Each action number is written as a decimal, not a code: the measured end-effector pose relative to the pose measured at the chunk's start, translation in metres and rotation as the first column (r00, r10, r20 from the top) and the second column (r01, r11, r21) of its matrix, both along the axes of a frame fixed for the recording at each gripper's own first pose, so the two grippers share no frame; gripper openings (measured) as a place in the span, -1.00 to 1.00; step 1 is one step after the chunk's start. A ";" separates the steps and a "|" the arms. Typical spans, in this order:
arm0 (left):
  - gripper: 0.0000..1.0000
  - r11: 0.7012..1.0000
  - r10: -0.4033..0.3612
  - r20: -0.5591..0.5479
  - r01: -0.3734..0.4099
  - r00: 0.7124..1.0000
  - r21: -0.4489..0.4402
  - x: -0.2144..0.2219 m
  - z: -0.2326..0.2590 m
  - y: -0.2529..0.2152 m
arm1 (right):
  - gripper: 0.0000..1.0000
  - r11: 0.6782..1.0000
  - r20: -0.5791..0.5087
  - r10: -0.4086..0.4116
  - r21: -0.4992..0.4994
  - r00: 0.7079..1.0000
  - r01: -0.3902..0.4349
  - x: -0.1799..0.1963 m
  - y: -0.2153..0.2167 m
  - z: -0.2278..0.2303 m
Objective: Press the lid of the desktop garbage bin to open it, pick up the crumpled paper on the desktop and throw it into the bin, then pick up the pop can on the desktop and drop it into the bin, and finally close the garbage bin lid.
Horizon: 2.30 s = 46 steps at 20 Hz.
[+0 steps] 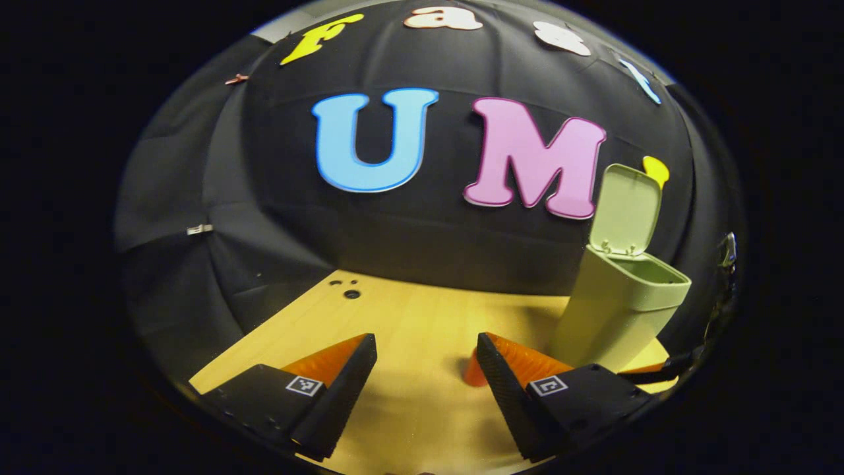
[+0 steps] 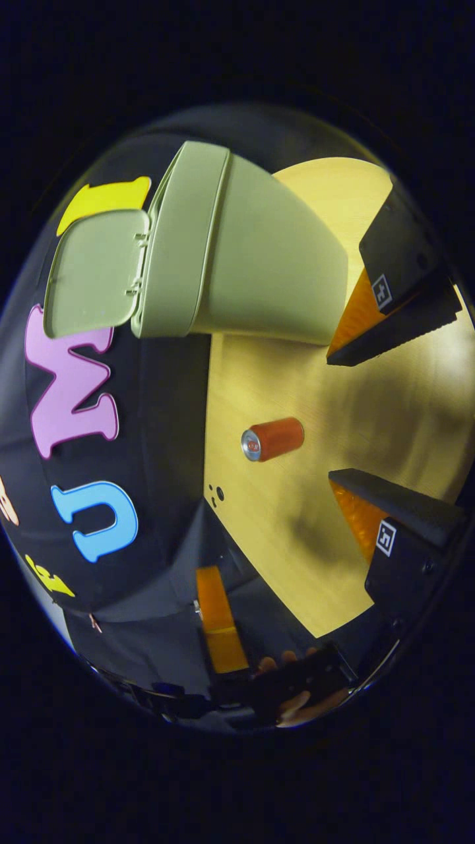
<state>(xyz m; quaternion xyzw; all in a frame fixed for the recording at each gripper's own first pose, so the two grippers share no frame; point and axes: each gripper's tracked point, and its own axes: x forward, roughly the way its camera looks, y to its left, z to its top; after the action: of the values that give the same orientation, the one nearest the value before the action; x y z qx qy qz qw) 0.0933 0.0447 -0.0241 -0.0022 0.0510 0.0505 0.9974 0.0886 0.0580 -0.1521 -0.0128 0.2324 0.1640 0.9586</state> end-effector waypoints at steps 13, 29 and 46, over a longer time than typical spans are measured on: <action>0.94 0.980 0.194 -0.215 -0.201 0.957 -0.007 -0.086 -0.085 0.110 | 0.97 0.996 0.008 0.055 -0.075 0.998 -0.054 0.085 0.078 -0.027; 0.94 0.966 0.248 -0.292 -0.257 0.924 0.007 -0.092 -0.101 0.134 | 0.99 0.993 -0.059 -0.026 -0.119 0.998 0.019 0.174 0.097 -0.083; 0.94 0.960 0.267 -0.300 -0.279 0.916 0.004 -0.092 -0.104 0.136 | 0.67 0.989 -0.070 -0.022 -0.148 0.997 0.011 0.186 0.103 -0.088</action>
<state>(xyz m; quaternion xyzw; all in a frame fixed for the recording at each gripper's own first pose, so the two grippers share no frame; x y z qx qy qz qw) 0.0014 0.1805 -0.1285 -0.0211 0.2009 0.1880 0.9612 0.2747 0.1606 -0.2402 -0.0757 0.2783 0.1389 0.9474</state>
